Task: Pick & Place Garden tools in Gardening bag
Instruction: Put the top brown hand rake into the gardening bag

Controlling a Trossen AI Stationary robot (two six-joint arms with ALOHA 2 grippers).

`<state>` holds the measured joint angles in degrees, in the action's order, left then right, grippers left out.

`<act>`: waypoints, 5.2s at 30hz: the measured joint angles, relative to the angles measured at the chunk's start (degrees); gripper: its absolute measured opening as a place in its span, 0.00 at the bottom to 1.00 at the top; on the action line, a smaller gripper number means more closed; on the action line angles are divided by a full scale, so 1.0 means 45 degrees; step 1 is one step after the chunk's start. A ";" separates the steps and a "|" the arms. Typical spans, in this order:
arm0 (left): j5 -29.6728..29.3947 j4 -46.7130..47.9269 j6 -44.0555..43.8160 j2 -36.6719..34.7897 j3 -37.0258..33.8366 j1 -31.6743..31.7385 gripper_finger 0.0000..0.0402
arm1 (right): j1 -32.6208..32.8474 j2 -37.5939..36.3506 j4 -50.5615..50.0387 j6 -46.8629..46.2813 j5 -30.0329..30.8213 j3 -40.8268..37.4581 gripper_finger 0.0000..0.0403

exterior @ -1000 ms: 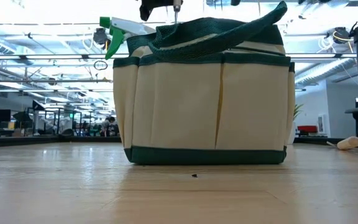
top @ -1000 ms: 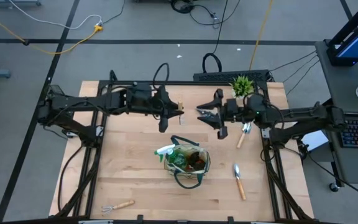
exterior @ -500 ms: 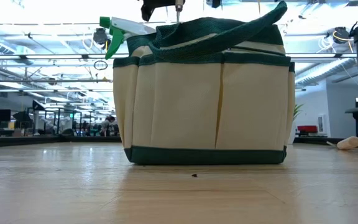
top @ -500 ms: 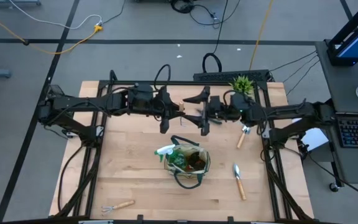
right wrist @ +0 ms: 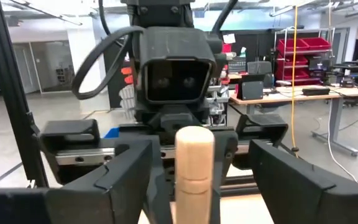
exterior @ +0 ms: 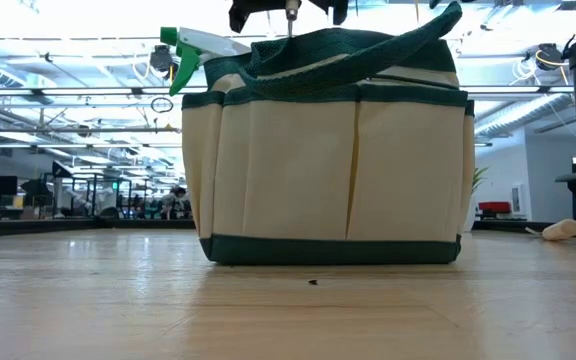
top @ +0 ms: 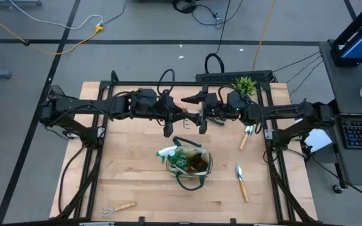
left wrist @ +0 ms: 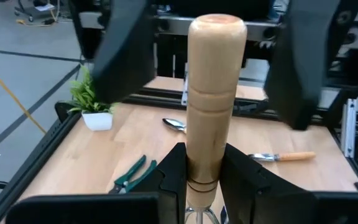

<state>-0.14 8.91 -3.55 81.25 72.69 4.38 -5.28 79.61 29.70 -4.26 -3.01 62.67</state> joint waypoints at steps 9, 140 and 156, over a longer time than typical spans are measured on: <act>-0.0021 -0.0433 -0.0004 0.0147 -0.0004 0.0005 0.17 | 0.0000 0.0005 -0.0252 -0.0002 -0.0010 0.0000 0.47; -0.0652 0.2632 -0.3662 -0.9394 -0.8247 -0.1001 0.70 | 0.3298 0.1841 -0.3607 -0.2949 0.0696 -0.1812 0.14; -0.0676 0.2618 -0.3886 -0.9394 -0.8242 -0.0996 0.70 | 0.3298 0.1841 -0.3639 -0.2810 0.0301 -0.1919 0.28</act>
<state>-3.18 20.69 -21.04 38.98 35.59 -0.10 9.56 87.90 13.33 -16.91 -1.65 54.04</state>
